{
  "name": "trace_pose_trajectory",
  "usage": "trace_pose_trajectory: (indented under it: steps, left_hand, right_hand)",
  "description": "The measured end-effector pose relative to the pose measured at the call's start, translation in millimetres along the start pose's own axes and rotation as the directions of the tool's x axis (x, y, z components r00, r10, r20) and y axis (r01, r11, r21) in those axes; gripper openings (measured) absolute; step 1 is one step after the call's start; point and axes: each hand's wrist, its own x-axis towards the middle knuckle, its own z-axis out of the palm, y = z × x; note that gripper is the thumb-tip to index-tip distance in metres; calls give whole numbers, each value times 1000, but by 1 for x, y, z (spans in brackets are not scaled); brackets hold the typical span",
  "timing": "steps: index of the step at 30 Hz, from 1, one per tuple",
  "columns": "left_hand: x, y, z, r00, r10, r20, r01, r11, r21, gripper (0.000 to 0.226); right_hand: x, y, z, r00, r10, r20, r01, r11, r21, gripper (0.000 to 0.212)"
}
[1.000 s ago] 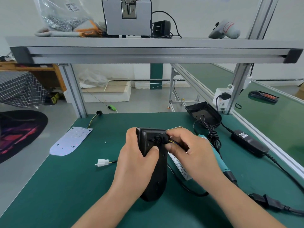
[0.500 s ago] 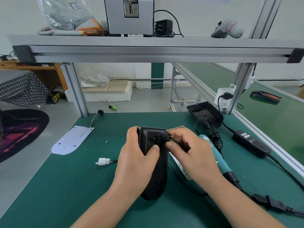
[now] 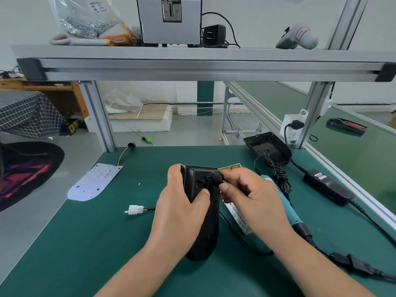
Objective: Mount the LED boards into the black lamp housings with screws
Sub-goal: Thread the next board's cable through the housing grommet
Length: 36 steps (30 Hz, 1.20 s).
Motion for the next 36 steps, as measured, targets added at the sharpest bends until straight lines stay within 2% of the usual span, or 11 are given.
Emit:
trace_pose_trajectory:
  steps: [8,13,17,20,25,27,32,36]
  left_hand:
    - [0,1,0,1000,1,-3,-1,1000,1,25]
    - [1,1,1,1000,0,8,0,1000,17,27]
    - [-1,2,2,1000,3,11,-3,1000,14,26]
    - [-2,2,2,1000,2,8,-2,1000,9,26]
    - [-1,0,0,1000,4,-10,-4,1000,-14,25]
    - [-1,0,0,1000,7,-3,-7,1000,-11,25]
    - [-1,0,0,1000,11,0,-11,1000,-16,24]
    - [0,-1,0,1000,7,-7,-7,1000,-20,24]
  right_hand:
    - [0,-7,0,994,-96,59,106,975,-195,18]
    - [1,-12,1,977,-201,76,215,905,-366,16]
    - [0,-17,2,990,-143,16,140,934,-328,12]
    - [0,-16,-1,997,-65,38,73,957,-279,14]
    - [4,-14,-9,983,135,127,-139,990,25,29]
    - [6,-15,-13,972,168,162,-181,981,73,29]
    - [1,-16,-11,988,92,122,-85,994,-66,29]
    - [-2,-19,-7,995,-25,94,48,968,-248,13]
